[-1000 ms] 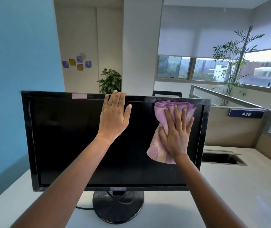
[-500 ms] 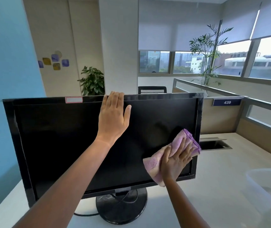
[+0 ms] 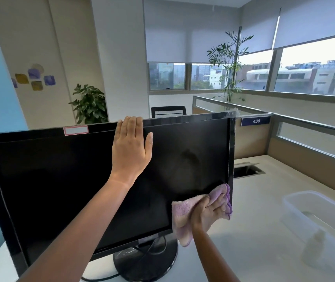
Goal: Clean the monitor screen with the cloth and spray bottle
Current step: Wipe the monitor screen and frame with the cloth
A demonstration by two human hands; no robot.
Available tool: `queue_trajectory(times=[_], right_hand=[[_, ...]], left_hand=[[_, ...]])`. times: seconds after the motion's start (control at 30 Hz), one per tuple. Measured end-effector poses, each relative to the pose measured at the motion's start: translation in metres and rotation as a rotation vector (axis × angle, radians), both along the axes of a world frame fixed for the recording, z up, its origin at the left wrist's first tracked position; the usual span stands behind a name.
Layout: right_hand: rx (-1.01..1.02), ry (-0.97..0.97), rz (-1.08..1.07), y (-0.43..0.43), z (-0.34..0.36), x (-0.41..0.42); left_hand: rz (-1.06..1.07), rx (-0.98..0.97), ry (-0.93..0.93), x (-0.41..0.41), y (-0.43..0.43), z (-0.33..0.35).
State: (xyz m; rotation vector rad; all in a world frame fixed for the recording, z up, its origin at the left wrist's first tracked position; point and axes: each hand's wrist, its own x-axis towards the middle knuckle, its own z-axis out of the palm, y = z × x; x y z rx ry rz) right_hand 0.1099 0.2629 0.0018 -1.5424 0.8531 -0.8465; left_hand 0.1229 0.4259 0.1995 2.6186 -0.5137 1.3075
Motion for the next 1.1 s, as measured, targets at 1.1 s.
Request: queue_trajectory(times=[1.1], right_hand=[[-0.435, -0.028, -0.143, -0.015, 0.021, 0.015]], left_hand=[[-0.184, 0.054, 0.034, 0.020, -0.049, 0.004]])
